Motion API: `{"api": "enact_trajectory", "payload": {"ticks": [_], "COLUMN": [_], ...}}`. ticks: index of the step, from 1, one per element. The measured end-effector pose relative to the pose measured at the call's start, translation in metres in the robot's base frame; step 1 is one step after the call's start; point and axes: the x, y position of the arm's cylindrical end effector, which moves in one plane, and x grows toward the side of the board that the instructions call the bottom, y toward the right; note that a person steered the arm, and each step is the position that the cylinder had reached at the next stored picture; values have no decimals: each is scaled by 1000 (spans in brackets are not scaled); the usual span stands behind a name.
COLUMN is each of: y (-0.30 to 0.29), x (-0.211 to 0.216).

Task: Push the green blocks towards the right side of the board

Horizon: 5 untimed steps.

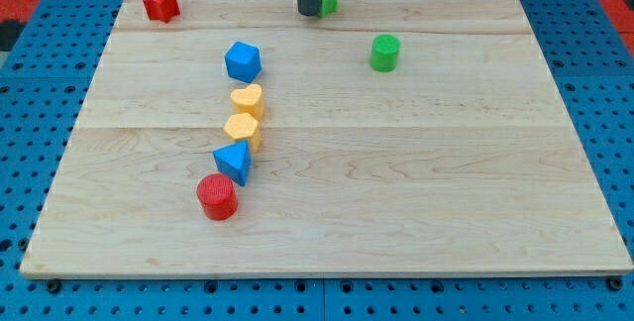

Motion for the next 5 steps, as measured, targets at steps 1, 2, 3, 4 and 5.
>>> {"api": "enact_trajectory", "payload": {"ticks": [1,2,3,4,5], "y": [26,82,112,78,34], "x": [32,12,-41,-40,-39]}}
